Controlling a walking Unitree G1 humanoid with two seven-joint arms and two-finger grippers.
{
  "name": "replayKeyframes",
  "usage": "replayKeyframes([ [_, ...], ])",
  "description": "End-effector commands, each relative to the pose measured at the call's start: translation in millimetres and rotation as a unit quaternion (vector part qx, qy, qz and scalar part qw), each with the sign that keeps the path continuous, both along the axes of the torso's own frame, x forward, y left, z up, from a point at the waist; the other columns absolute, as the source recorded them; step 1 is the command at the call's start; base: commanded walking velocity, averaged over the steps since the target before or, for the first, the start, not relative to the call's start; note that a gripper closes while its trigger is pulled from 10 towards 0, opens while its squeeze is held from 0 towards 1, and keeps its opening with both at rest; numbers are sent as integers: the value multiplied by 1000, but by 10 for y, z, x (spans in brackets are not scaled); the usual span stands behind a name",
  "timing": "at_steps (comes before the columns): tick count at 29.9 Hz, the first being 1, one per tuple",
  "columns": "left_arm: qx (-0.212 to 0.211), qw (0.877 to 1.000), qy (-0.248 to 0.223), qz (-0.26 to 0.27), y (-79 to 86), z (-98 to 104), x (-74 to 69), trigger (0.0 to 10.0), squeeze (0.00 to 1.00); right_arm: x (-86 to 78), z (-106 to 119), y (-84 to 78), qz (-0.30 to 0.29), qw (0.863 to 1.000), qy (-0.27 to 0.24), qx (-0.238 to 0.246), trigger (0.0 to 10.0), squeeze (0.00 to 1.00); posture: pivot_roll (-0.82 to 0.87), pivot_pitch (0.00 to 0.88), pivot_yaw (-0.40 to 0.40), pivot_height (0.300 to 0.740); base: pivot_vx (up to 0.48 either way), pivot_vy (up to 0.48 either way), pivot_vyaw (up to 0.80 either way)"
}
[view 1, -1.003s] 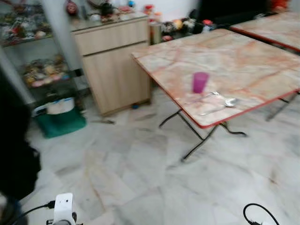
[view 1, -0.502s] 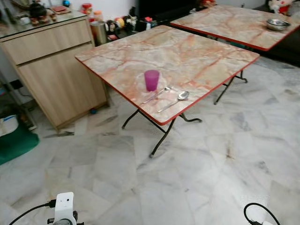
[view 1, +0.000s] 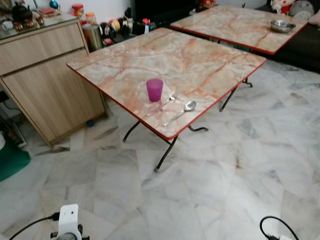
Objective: Setting the table
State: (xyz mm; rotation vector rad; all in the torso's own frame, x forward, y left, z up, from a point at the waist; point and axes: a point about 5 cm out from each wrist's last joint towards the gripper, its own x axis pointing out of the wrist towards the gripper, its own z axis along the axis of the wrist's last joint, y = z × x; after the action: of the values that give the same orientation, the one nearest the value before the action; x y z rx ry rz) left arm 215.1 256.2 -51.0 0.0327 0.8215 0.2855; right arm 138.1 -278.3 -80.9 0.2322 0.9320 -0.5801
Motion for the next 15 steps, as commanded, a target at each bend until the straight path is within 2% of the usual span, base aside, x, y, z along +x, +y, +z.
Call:
replayKeyframes([
  [1,5,1000,4,1,14,-14,-30,10000,0,-20,-10,4,-3,1000,4,3,10000,0,-4,57,45,740,0,0,-781],
  [15,1,1000,1,7,19,-11,-29,10000,0,-15,-11,11,-3,1000,4,4,10000,0,-1,59,46,740,0,18,-781],
])
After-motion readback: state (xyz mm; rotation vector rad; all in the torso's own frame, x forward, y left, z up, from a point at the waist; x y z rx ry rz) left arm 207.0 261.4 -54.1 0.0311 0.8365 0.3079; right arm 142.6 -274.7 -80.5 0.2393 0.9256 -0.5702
